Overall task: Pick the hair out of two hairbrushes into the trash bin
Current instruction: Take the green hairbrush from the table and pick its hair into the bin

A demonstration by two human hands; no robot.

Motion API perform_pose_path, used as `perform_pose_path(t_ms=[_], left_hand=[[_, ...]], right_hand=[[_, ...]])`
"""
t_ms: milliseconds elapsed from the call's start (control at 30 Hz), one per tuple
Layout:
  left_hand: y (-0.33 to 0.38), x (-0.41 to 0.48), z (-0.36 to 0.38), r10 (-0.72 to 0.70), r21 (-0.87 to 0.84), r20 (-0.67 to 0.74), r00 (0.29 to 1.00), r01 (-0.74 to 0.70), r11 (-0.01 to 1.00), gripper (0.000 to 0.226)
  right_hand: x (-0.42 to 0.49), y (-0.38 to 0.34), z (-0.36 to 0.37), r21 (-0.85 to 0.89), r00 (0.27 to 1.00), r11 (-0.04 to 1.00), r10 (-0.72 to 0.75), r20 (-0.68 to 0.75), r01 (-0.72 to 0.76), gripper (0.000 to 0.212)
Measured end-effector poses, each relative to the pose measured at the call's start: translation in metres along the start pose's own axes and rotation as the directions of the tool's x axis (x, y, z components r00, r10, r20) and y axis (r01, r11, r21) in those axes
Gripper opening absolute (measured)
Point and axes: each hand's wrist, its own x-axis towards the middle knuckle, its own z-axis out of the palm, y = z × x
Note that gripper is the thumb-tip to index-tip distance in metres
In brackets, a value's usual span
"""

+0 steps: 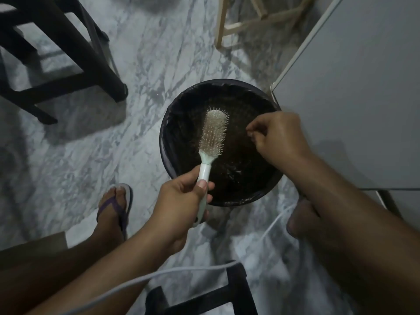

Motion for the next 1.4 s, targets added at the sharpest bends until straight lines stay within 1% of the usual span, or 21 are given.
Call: perform_pose_path(t_ms=[67, 167, 233, 333, 400, 467, 533, 567, 700, 833, 933, 1033, 1100, 1133, 1167, 1200, 1233, 1267, 1300, 1333, 1400], left_hand=[[-0.001, -0.001, 0.0, 0.023, 0.033, -0.011, 1.0, -0.022, 0.999, 0.035], [-0.002, -0.005, 0.003, 0.038, 0.056, 0.003, 0.999, -0.038, 0.998, 0.036], [-0.002, -0.005, 0.004, 0.041, 0.044, 0.018, 0.999, -0.042, 0.998, 0.036], [0.002, -0.002, 0.001, 0.044, 0.015, 0.027, 0.999, -0.044, 0.999, 0.035], [0.004, -0.001, -0.001, 0.049, 0.006, 0.037, 0.998, -0.049, 0.999, 0.035], [0.006, -0.002, -0.002, 0.053, -0.001, 0.043, 0.998, -0.053, 0.999, 0.035], [0.006, -0.003, -0.003, 0.053, -0.019, 0.034, 0.998, -0.052, 0.998, 0.035], [0.006, -0.002, -0.003, 0.052, -0.023, 0.025, 0.998, -0.052, 0.998, 0.035], [0.003, 0.002, -0.005, 0.034, -0.007, -0.011, 0.999, -0.034, 0.999, 0.035], [-0.002, 0.005, -0.007, -0.011, -0.022, -0.05, 0.999, 0.01, 1.0, 0.037], [-0.001, 0.006, -0.008, -0.024, -0.052, -0.081, 0.996, 0.019, 0.998, 0.036], [0.001, 0.007, -0.009, -0.027, -0.082, -0.114, 0.993, 0.017, 0.996, 0.034], [0.002, 0.008, -0.011, -0.027, -0.098, -0.131, 0.991, 0.014, 0.995, 0.034], [0.003, 0.008, -0.012, -0.026, -0.104, -0.138, 0.99, 0.012, 0.995, 0.034], [0.004, 0.008, -0.012, -0.022, -0.108, -0.143, 0.989, 0.007, 0.994, 0.034], [0.005, 0.008, -0.013, -0.016, -0.111, -0.145, 0.989, -0.001, 0.994, 0.034], [0.006, 0.008, -0.013, -0.01, -0.113, -0.145, 0.989, -0.007, 0.994, 0.034], [0.007, 0.008, -0.013, -0.003, -0.112, -0.142, 0.99, -0.013, 0.994, 0.034], [0.007, 0.007, -0.013, 0.005, -0.109, -0.138, 0.99, -0.02, 0.994, 0.035], [0.008, 0.007, -0.012, 0.013, -0.106, -0.132, 0.991, -0.027, 0.994, 0.035], [0.009, 0.006, -0.012, 0.029, -0.093, -0.12, 0.992, -0.04, 0.995, 0.036]], right_hand=[[0.001, 0.002, -0.006, -0.035, 1.0, 0.999, 0.001, -0.019, -0.001, 0.014], [0.003, -0.001, -0.008, -0.056, 0.959, 0.987, 0.159, 0.236, -0.15, 0.01], [0.002, -0.007, -0.007, 0.073, 0.908, 0.975, 0.168, 0.383, -0.211, 0.032], [0.003, -0.022, -0.012, 0.222, 0.881, 0.961, 0.043, 0.471, -0.165, 0.089], [0.002, -0.031, -0.013, 0.405, 0.889, 0.889, 0.006, 0.457, -0.214, 0.095], [0.003, -0.036, -0.013, 0.394, 0.927, 0.906, -0.006, 0.375, -0.153, 0.061], [0.005, -0.036, -0.014, 0.238, 0.968, 0.971, -0.035, 0.247, -0.025, 0.02], [0.006, -0.035, -0.015, 0.194, 0.977, 0.981, -0.052, 0.209, 0.011, 0.017], [0.003, -0.044, -0.02, 0.212, 0.978, 0.968, -0.166, 0.126, 0.137, 0.02], [0.004, -0.057, -0.031, 0.323, 0.953, 0.897, -0.291, -0.084, 0.303, 0.018], [0.003, -0.067, -0.044, 0.342, 0.87, 0.809, -0.384, -0.309, 0.479, 0.016], [0.001, -0.066, -0.052, 0.356, 0.738, 0.705, -0.349, -0.578, 0.613, 0.017], [0.0, -0.058, -0.054, 0.385, 0.699, 0.671, -0.282, -0.657, 0.633, 0.02], [0.001, -0.052, -0.052, 0.375, 0.711, 0.706, -0.258, -0.654, 0.601, 0.02], [0.002, -0.046, -0.048, 0.33, 0.758, 0.789, -0.245, -0.605, 0.519, 0.022], [0.004, -0.037, -0.043, 0.236, 0.841, 0.888, -0.244, -0.483, 0.394, 0.025], [0.005, -0.028, -0.037, 0.098, 0.937, 0.964, -0.214, -0.274, 0.249, 0.026], [0.006, -0.019, -0.03, -0.067, 0.992, 0.99, -0.124, -0.012, 0.123, 0.025], [0.004, -0.012, -0.024, -0.224, 0.971, 0.974, 0.017, 0.238, 0.037, 0.023], [0.002, -0.009, -0.021, -0.369, 0.888, 0.929, 0.165, 0.429, 0.005, 0.023], [-0.002, -0.008, -0.021, -0.562, 0.717, 0.824, 0.352, 0.601, 0.068, 0.035]])
